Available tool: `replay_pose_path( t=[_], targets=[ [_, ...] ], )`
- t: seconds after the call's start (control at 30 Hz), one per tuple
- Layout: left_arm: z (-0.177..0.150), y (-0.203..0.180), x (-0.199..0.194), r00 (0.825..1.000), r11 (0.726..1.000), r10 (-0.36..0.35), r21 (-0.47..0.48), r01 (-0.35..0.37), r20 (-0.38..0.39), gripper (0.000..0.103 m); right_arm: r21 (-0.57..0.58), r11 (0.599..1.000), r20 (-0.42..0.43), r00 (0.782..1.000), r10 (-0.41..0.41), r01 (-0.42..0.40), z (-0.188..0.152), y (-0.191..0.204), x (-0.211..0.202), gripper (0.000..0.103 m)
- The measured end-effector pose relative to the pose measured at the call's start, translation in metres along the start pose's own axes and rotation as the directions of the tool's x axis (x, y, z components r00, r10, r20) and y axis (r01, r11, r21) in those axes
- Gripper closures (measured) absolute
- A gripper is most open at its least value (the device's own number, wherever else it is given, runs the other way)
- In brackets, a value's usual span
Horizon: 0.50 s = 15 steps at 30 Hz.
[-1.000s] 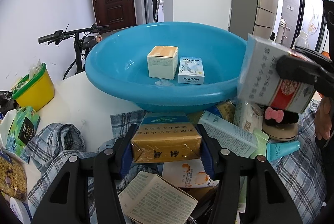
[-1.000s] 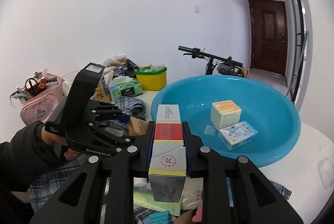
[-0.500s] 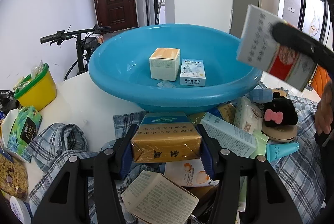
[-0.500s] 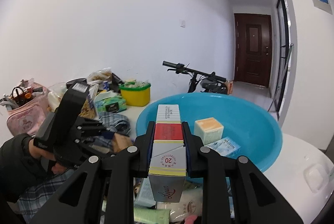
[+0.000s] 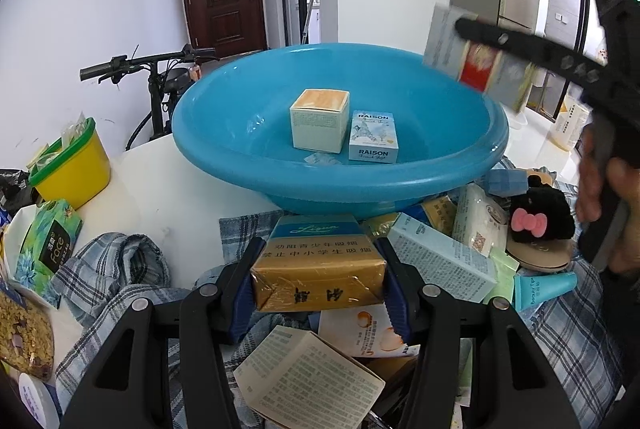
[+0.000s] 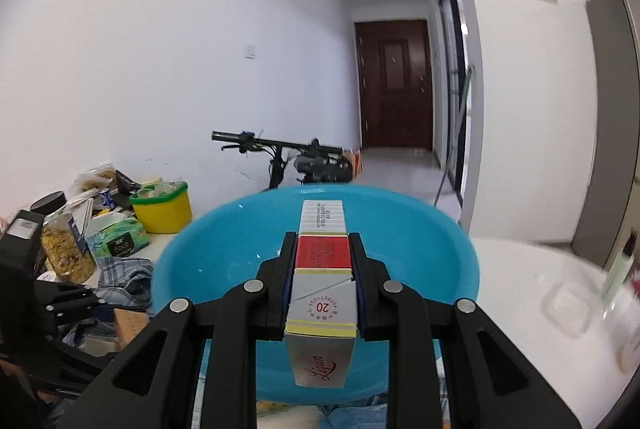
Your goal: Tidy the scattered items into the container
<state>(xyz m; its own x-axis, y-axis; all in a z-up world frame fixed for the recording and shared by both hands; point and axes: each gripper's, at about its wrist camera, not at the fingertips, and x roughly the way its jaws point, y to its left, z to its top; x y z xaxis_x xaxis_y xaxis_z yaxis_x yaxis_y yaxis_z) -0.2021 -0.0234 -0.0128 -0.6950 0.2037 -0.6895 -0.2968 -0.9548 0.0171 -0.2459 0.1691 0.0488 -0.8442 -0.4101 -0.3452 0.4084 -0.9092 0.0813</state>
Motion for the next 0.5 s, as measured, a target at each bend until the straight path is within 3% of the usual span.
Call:
replay_pose_path(
  t=[0.27, 0.5],
  targets=[
    [-0.0015, -0.0064, 0.0019, 1.0, 1.0, 0.013, 0.016, -0.013, 0.001, 0.046, -0.028, 0.999, -0.086, 0.995, -0.04, 0.038, -0.0068, -0.0004, 0.0112, 0.081],
    [-0.0014, -0.0094, 0.0018, 0.999, 0.999, 0.039, 0.015, -0.039, 0.009, 0.046, -0.021, 1.0, -0.092, 0.995, -0.026, 0.024, -0.0063, -0.0006, 0.013, 0.081]
  ],
)
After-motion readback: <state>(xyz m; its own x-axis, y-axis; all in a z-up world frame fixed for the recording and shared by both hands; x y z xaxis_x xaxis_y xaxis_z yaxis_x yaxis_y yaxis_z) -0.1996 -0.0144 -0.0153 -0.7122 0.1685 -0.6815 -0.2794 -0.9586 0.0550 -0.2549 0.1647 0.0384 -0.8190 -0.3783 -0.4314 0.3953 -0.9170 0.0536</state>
